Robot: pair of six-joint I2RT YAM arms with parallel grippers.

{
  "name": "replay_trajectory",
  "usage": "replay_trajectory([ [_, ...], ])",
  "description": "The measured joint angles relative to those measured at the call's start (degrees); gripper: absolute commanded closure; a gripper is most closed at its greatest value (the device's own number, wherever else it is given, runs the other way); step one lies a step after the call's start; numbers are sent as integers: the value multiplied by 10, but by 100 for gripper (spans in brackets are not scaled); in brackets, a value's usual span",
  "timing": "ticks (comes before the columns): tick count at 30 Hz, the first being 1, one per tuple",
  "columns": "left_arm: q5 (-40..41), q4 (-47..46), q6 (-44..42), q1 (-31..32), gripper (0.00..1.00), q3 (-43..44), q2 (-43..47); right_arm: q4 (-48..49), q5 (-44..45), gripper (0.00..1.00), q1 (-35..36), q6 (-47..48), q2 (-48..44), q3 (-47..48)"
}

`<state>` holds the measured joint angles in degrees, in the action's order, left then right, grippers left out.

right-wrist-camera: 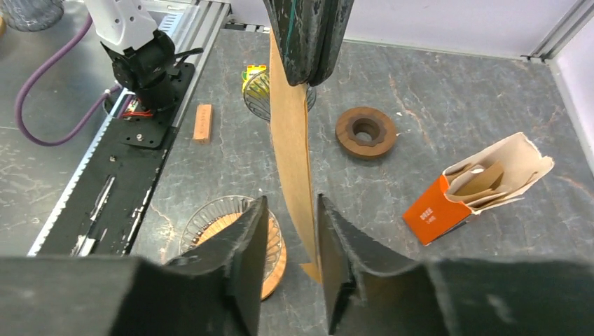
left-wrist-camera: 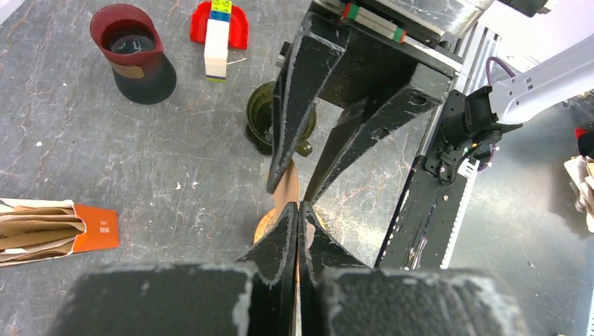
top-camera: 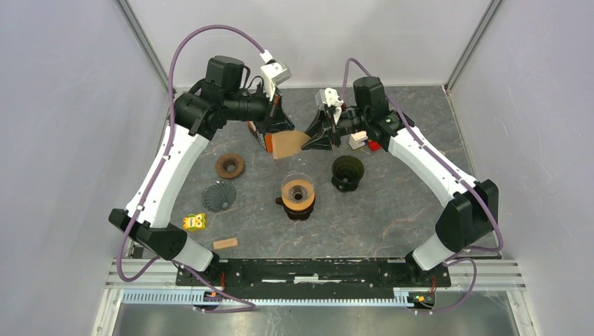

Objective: Place the coffee filter in the dripper
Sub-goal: Pick up the coffee filter from the coffee filter holder.

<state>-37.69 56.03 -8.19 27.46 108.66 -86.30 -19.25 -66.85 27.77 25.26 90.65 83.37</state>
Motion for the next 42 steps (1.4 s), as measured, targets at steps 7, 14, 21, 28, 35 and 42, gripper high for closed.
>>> replay_trajectory([
  [7,-2,-7,0,0,98,-3,-3,48,-2,90,1,-43,-2,-27],
  [14,-15,-14,-1,0,93,-18,-3,42,31,100,2,-37,-6,-39],
  [21,-20,-13,-35,0,89,-38,-4,-5,53,100,2,4,-12,-37],
  [28,-23,-10,-61,0,84,-39,-4,-31,62,100,2,23,-12,-37],
  [35,-25,-8,-75,0,85,-42,-4,-42,69,100,2,32,-12,-37],
  [42,-25,-4,-80,0,87,-42,-13,-56,70,100,2,42,-12,-36],
])
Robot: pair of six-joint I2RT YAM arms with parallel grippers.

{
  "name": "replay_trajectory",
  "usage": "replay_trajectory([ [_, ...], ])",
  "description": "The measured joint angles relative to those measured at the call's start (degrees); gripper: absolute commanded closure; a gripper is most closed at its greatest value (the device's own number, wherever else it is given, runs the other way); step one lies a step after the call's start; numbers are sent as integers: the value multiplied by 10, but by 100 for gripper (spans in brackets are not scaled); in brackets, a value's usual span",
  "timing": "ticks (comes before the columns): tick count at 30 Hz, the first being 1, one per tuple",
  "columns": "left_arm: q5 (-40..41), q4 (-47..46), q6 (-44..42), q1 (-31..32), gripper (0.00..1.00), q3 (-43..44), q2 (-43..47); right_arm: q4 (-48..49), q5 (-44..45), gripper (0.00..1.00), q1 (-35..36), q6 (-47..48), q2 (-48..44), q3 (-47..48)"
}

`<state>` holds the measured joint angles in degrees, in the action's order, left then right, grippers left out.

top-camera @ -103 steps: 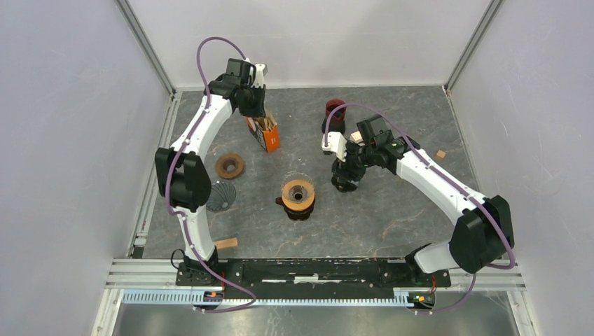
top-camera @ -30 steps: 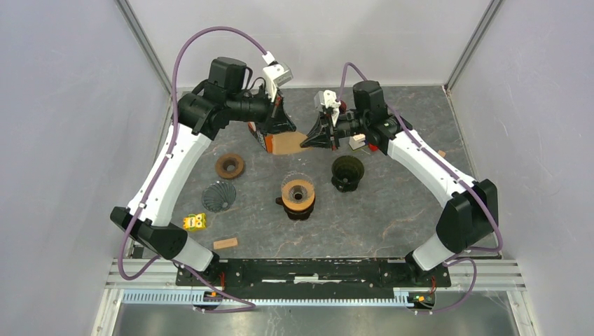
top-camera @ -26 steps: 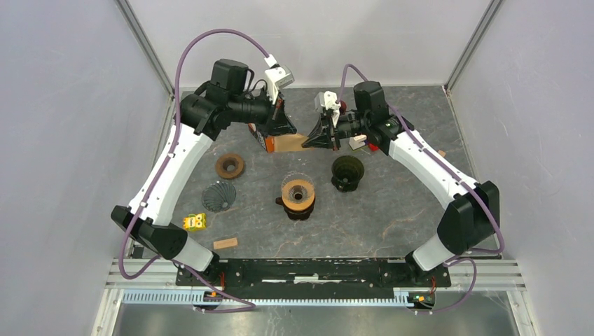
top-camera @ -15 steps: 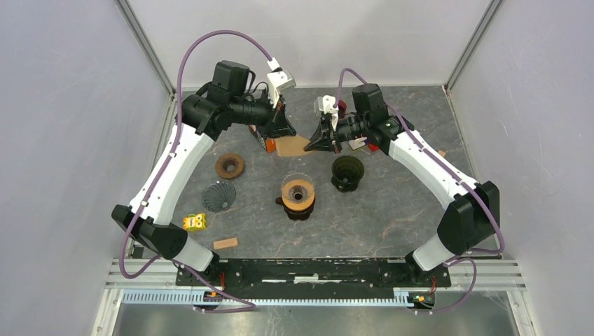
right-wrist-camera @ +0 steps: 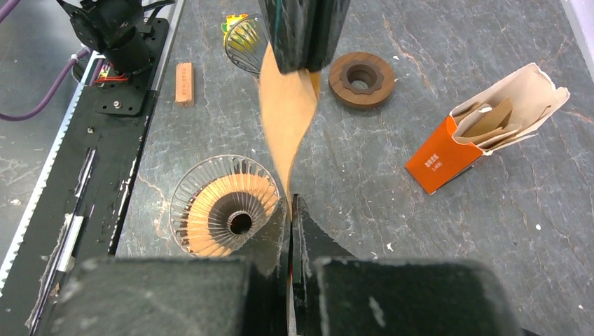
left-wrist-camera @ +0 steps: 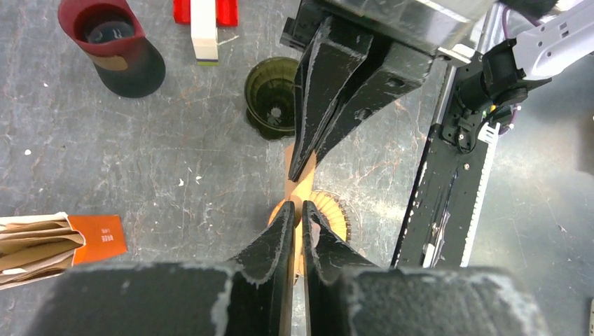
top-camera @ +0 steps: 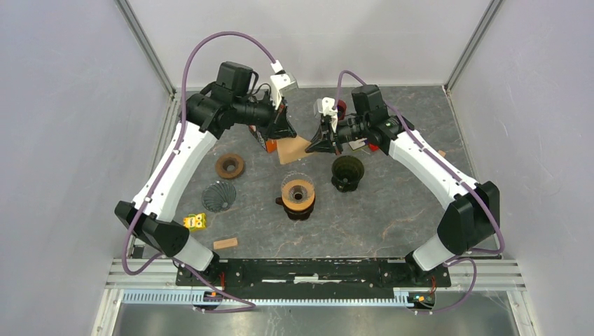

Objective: Place the coffee filter in the dripper
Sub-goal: Pick up the coffee filter from the coffee filter holder.

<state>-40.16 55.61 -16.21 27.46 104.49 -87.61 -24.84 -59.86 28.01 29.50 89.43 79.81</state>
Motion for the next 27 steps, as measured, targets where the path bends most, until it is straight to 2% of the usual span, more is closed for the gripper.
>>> replay_trajectory([
  [6,0,19,-8,0,92,0,-20,-13,7,100,0,15,0,8],
  [14,-7,32,-19,0,89,0,-23,-21,32,100,0,19,0,11],
  [27,-32,41,-19,0,91,0,-28,-27,72,100,8,39,0,13],
])
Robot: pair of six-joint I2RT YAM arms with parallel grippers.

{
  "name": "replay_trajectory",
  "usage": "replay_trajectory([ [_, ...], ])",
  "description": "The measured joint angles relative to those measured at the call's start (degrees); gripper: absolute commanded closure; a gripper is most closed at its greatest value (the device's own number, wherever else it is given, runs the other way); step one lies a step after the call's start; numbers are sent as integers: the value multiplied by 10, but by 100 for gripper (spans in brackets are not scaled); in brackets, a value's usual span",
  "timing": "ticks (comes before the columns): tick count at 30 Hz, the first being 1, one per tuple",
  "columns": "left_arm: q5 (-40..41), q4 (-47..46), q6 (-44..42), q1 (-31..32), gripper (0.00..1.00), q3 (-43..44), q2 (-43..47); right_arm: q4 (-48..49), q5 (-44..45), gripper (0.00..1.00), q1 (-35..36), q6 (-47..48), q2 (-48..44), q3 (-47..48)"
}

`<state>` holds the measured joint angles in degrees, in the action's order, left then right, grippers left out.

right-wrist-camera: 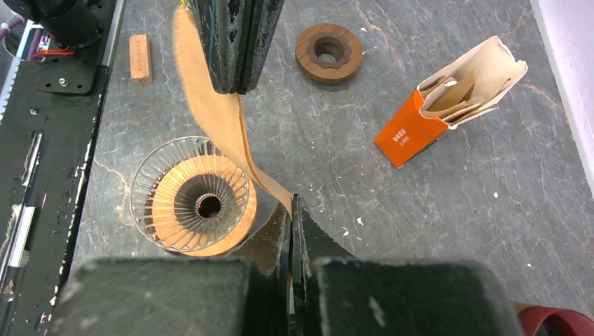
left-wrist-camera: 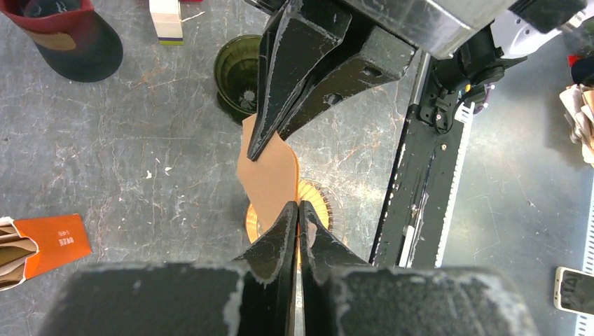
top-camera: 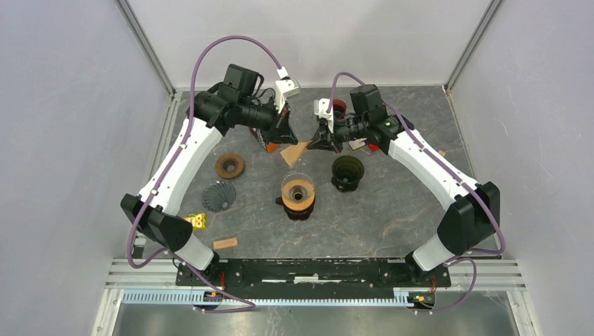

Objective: Place the coffee filter in the dripper
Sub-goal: Pick up the coffee filter from the coffee filter holder.

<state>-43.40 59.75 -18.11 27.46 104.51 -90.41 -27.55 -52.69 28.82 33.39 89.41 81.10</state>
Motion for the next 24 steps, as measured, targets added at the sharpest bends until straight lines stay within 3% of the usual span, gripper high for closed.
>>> replay_trajectory([
  [7,-18,0,0,0,91,0,-2,-2,18,100,7,8,0,0],
  [12,-28,2,1,0,98,0,-4,-3,30,100,10,15,0,0],
  [24,-32,2,20,0,93,-1,-13,-23,43,100,20,67,-5,0],
])
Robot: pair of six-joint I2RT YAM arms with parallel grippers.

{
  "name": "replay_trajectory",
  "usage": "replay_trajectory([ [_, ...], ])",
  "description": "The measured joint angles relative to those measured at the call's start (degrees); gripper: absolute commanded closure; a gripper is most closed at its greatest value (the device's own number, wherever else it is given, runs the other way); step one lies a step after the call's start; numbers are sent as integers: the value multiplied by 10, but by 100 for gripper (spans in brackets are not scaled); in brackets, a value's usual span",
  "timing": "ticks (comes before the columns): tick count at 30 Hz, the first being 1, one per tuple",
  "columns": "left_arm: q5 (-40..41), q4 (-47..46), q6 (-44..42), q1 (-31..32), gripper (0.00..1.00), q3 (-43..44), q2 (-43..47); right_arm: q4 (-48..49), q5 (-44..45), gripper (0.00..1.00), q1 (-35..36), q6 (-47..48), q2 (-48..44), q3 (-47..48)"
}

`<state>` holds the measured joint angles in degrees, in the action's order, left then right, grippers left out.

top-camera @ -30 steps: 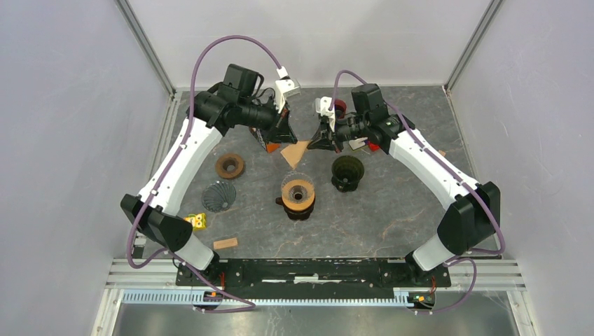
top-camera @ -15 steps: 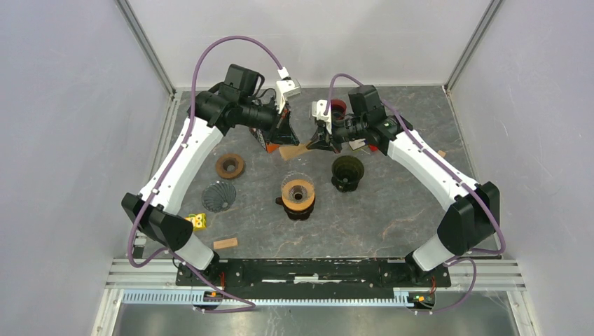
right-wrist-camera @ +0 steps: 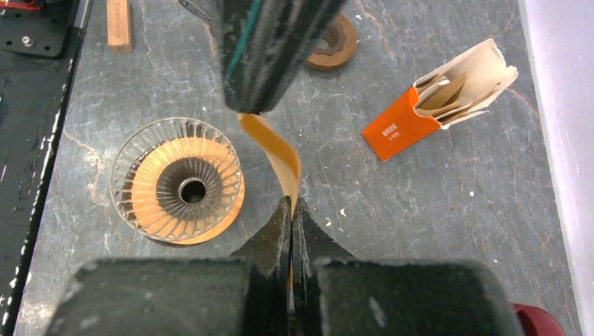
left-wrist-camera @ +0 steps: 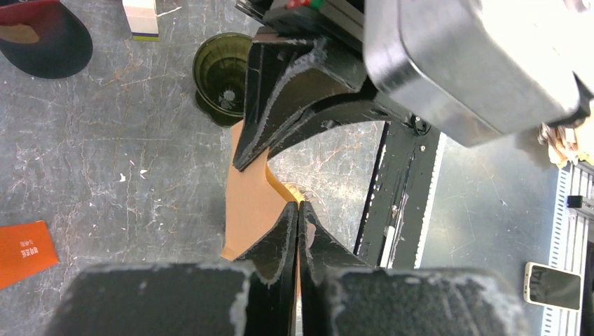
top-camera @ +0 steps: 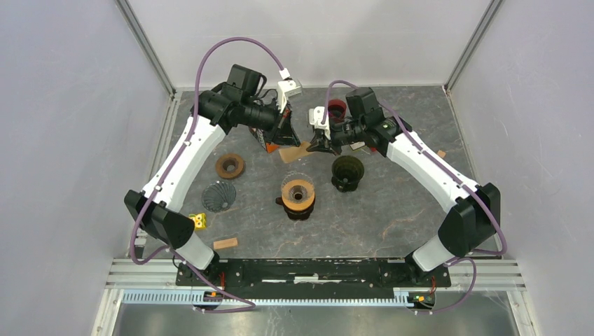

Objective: Place the coffee filter in the dripper
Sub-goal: Pick up the coffee filter from the coffee filter holder.

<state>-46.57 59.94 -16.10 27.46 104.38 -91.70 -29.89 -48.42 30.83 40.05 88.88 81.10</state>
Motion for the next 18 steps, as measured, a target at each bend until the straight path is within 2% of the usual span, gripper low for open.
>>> replay_trajectory([
  [8,8,0,3,0,86,0,-6,-24,8,100,7,45,0,0],
  [18,19,0,2,0,84,-7,-6,-36,10,100,7,57,0,0],
])
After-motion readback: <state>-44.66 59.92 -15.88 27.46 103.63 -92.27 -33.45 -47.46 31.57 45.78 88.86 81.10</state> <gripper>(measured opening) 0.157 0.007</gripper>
